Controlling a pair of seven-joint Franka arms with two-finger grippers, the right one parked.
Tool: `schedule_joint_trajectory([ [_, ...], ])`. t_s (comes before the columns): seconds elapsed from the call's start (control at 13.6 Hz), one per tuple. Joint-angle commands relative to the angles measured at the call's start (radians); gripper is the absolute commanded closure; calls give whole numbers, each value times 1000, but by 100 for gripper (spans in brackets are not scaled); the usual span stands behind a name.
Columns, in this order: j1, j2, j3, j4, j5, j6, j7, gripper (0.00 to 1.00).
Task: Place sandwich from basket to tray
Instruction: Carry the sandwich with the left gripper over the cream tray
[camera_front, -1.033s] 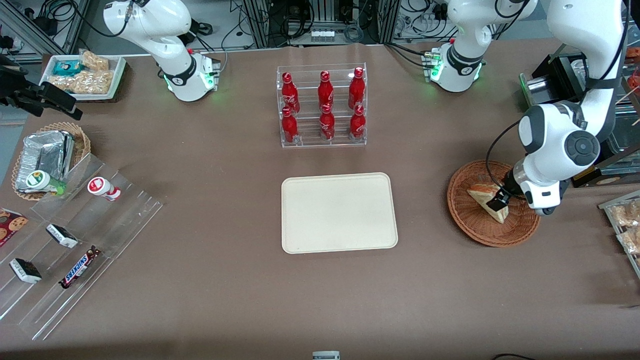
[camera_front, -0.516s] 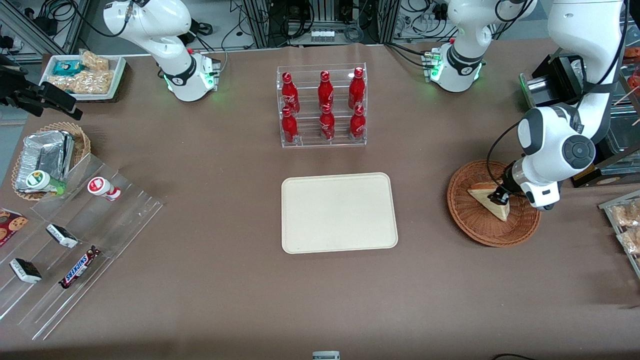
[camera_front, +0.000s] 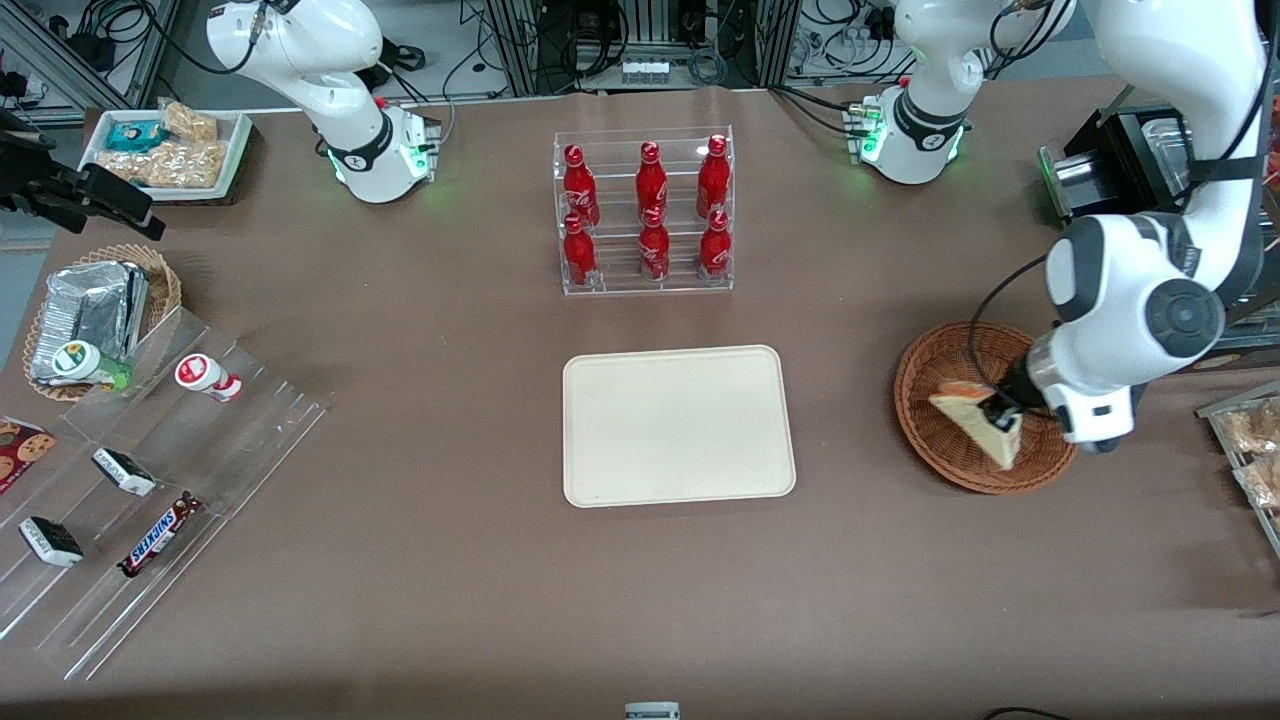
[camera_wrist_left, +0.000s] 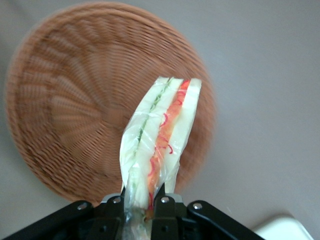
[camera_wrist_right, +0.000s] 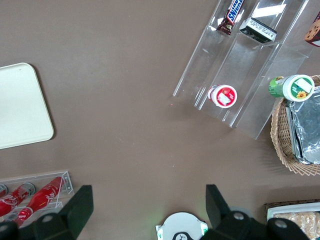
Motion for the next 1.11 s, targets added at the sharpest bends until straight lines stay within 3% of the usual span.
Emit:
schedule_joint_trajectory([
  [0.0, -161, 173, 8, 207, -3, -65, 8, 97],
  [0.59, -586, 518, 16, 629, 13, -100, -101, 97],
  [0.81, -656, 558, 16, 666, 79, -134, -99, 97],
  [1.03, -665, 555, 16, 664, 95, -184, -87, 96],
])
